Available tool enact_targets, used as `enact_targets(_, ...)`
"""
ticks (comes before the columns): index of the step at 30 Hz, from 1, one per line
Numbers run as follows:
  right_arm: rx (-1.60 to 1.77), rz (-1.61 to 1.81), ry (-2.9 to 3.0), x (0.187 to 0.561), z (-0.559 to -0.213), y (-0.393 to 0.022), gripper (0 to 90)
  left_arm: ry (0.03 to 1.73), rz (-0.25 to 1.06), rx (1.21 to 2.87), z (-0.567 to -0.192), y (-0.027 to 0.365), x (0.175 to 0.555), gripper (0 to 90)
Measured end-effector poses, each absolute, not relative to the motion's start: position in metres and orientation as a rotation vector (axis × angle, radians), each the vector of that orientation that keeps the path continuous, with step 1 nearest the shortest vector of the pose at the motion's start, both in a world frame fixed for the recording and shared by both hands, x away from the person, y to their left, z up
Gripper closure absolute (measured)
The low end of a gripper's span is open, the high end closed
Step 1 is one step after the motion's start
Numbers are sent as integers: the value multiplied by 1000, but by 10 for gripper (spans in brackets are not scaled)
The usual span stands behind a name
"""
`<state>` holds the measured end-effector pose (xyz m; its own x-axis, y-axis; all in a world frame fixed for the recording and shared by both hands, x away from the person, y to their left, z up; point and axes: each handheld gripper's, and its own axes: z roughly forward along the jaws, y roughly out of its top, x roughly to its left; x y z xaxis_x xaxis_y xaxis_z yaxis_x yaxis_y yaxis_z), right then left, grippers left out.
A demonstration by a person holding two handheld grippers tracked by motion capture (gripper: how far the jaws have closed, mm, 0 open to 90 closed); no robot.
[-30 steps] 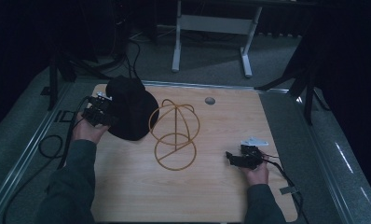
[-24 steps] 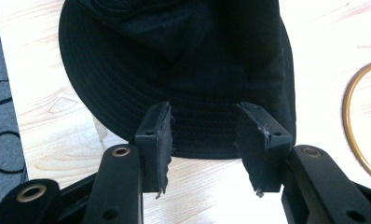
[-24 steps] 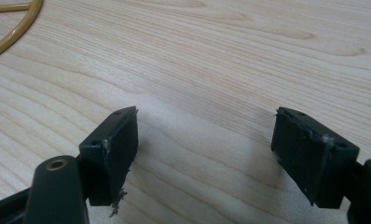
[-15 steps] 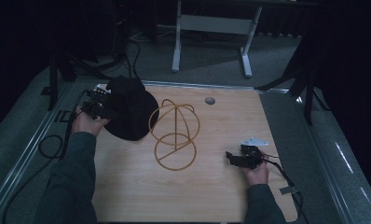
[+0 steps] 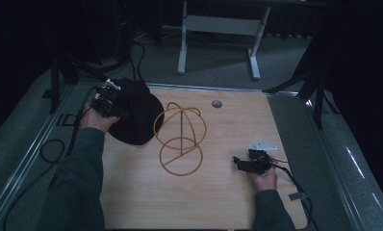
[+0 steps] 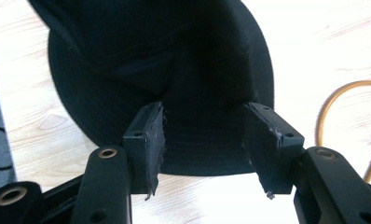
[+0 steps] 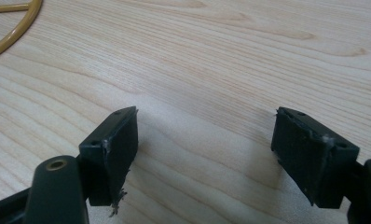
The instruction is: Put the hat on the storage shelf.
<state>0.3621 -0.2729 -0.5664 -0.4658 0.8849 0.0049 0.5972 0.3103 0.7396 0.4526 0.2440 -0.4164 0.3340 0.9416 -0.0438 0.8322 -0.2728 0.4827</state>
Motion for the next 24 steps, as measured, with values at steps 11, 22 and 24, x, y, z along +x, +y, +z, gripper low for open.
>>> enact_targets(11,1317,968,2180,362,-566,-273,227,1577,332,2216,-411,233,464,466)
enact_targets(22,1317,967,2180,362,-566,-273,227,1595,299,2214,-403,219,476,478)
enact_targets(24,1317,968,2180,362,-566,-273,227,1602,296,2229,-403,218,478,481)
